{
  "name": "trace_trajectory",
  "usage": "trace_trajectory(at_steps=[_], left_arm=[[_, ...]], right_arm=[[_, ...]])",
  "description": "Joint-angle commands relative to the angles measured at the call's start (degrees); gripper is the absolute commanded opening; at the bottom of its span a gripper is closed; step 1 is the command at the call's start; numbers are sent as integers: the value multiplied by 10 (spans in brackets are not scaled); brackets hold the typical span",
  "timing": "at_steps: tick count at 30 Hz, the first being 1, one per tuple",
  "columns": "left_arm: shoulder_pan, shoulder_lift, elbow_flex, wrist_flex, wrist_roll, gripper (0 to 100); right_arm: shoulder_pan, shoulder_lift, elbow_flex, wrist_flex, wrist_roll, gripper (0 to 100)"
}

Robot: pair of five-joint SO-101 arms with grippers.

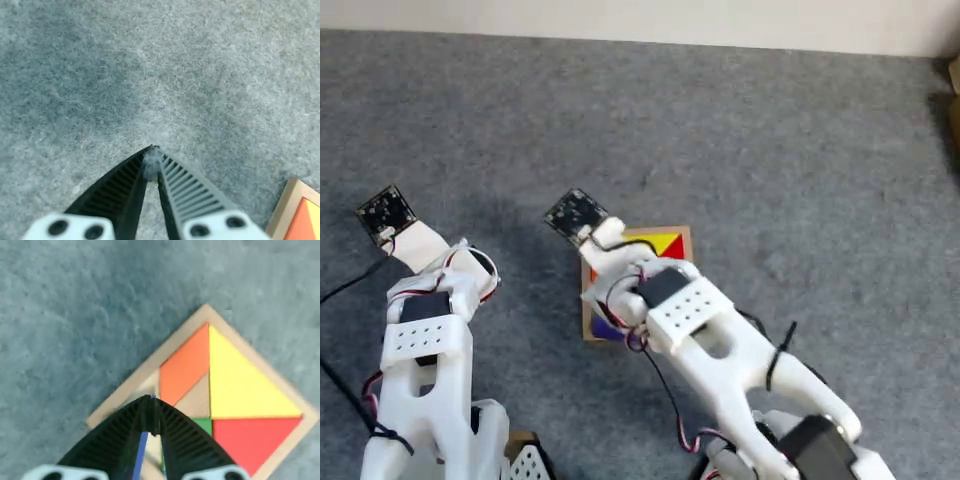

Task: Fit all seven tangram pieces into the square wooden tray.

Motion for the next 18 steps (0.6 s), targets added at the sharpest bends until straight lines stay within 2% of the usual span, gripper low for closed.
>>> trace_trajectory(at_steps=[1,9,18], left_arm=[[-7,-15,-2,-11,-4,5],[-7,-15,-2,-11,-4,5],[-7,-15,-2,-11,-4,5]], right_arm=[[-10,-50,12,25,-25,5],[-88,40,12,69,-28,5],[-25,179,-53,58,-25,5]])
